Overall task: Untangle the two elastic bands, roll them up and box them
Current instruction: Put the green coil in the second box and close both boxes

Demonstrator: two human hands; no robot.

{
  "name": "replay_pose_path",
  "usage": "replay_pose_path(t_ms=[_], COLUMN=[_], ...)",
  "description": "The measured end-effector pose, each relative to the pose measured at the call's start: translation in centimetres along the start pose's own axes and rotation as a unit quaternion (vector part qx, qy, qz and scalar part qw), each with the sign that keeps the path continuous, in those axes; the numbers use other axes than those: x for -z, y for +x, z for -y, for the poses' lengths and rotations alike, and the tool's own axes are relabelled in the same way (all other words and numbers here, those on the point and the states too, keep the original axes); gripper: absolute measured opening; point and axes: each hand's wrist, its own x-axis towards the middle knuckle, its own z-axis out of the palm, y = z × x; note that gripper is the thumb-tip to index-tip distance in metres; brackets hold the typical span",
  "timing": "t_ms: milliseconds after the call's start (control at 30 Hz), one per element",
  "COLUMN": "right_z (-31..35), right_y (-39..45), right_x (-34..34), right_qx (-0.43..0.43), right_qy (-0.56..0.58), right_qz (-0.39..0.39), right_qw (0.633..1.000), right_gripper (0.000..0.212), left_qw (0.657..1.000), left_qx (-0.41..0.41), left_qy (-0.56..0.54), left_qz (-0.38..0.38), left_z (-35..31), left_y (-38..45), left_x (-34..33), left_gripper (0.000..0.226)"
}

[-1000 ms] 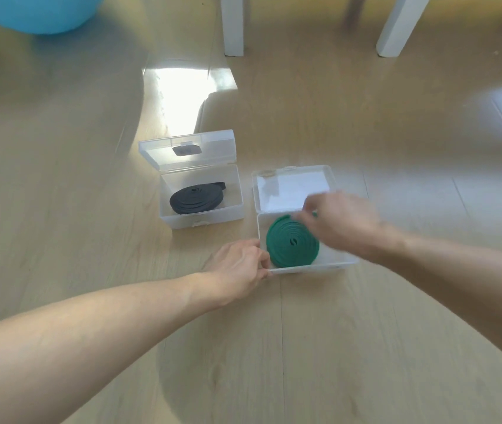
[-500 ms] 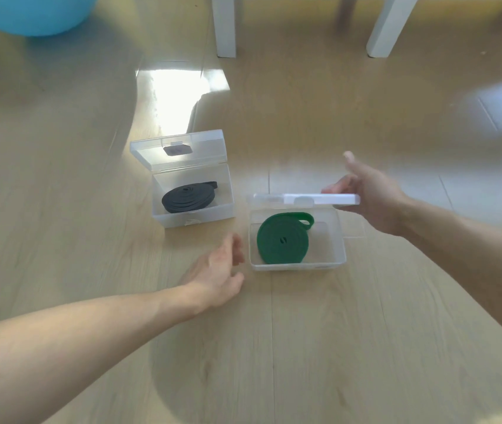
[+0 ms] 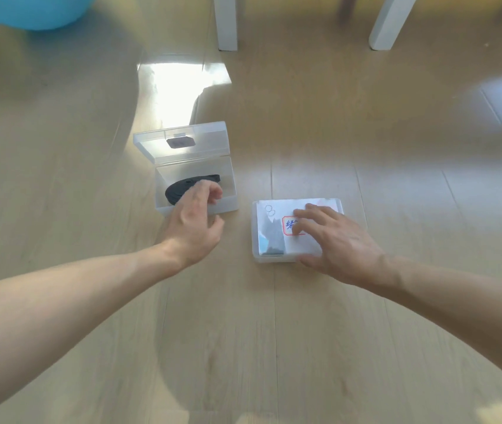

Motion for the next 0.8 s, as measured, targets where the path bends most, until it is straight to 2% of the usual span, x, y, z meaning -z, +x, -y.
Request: replay_pose_path(t_ms=[100,167,233,300,333,433,500,600,700,800], right_z=[-0.4,-1.0,-2.5,-4.7,-5.7,-7.3,-7.2,-5.4,-1.7,1.6], right_y=[-0.1,1.1,2.8,4.8,5.7,7.5,7.9,8.2,8.2,8.2], right_x=[-0.4,1.1,2.8,4.4,4.9,5.8,6.1,5.7,4.7,4.1], right_qx=[0.0,-0.049,-0.134,-0.205,-0.229,-0.259,-0.259,-0.209,-0.121,-0.059], right_qy=[-0.021,-0.03,-0.026,-0.01,-0.001,0.005,-0.012,-0.039,-0.005,0.027], right_qz=[-0.001,0.011,0.021,0.037,0.048,0.098,0.1,0.028,-0.023,-0.02], right_qw=[1.0,0.998,0.99,0.978,0.972,0.961,0.961,0.977,0.992,0.998], right_gripper=[0.045,0.054,0.059,0.053,0.051,0.049,0.051,0.048,0.043,0.046], left_qw=[0.989,0.985,0.982,0.98,0.98,0.974,0.964,0.958,0.959,0.965], left_qx=[-0.103,-0.073,0.016,0.094,0.103,0.04,0.006,0.028,0.071,0.05], left_qy=[0.061,0.114,0.164,0.172,0.171,0.221,0.239,0.208,0.169,0.161], left_qz=[-0.086,-0.107,-0.087,-0.029,-0.012,0.025,0.113,0.196,0.215,0.199], left_z=[0.6,1.0,1.2,1.6,1.9,3.1,4.6,6.4,6.2,5.2], left_y=[2.4,5.3,7.8,9.1,9.3,8.4,7.2,6.4,7.3,7.5], left_x=[2.2,4.0,5.6,6.7,6.9,6.6,5.7,4.5,4.6,4.4], left_gripper=[0.063,0.086,0.1,0.094,0.087,0.075,0.066,0.065,0.06,0.047])
